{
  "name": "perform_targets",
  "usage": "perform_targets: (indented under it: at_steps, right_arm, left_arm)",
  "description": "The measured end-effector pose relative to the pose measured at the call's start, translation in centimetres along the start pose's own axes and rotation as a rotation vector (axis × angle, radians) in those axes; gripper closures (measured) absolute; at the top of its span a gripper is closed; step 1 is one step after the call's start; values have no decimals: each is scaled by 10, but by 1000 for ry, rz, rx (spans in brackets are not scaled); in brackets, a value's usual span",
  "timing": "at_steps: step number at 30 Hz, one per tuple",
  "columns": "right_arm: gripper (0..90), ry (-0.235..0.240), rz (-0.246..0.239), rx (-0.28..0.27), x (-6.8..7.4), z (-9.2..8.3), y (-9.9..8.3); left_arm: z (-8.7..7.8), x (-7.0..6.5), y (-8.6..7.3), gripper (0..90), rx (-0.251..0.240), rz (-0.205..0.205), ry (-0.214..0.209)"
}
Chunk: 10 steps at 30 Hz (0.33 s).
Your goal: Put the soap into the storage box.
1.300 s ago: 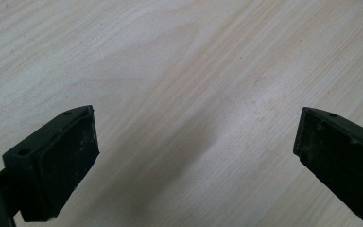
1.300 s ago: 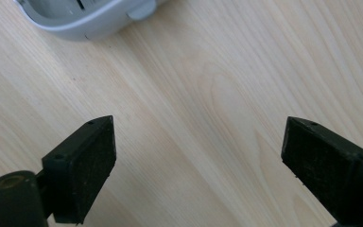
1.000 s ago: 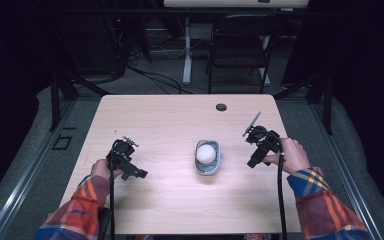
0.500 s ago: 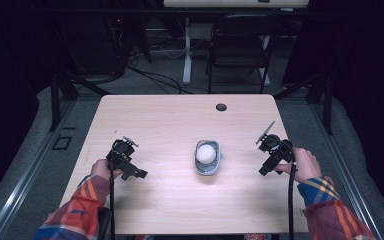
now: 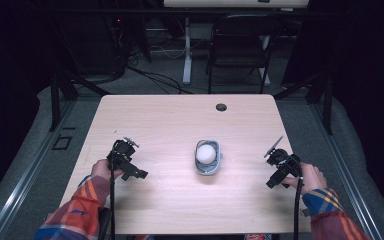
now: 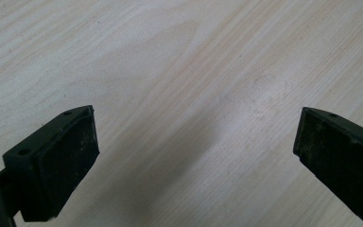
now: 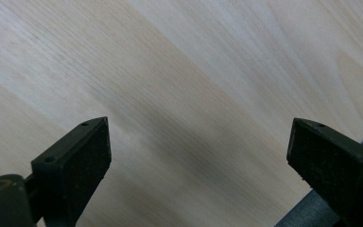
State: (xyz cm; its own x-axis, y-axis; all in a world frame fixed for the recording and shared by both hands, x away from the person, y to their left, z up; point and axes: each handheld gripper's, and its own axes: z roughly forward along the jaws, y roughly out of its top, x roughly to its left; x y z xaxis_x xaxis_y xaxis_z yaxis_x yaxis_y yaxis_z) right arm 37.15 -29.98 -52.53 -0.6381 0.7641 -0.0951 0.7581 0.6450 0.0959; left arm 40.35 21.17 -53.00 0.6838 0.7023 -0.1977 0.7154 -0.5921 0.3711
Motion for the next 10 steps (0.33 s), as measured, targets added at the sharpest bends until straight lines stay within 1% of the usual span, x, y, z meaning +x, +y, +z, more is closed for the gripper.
perform_targets:
  at_steps: [1,2,3,4,5,6,7,8,10]
  right_arm:
    - [70,2,13,-4,0,1,-3]
    - [70,2,13,-4,0,1,-3]
    - [73,-6,-5,7,-1,1,-3]
    - [78,-4,11,9,0,1,-6]
    - [78,-4,11,9,0,1,-6]
    - [79,-3,22,-12,2,4,-9]
    - [79,-3,22,-12,2,4,-9]
    - [81,-19,1,15,1,4,-9]
    - [81,-25,6,13,1,5,-9]
  left_arm:
    - [0,0,0,7,1,-1,1]
    - [0,-1,0,7,-3,0,16]
    - [0,-1,0,7,-2,-1,4]
    - [0,-1,-1,7,-4,1,3]
    - [0,-1,-1,7,-4,1,3]
    - [0,-1,0,6,1,4,6]
    - [0,-1,0,6,1,4,6]
    - [1,1,1,6,2,7,-1]
    - [1,1,2,6,5,4,-1]
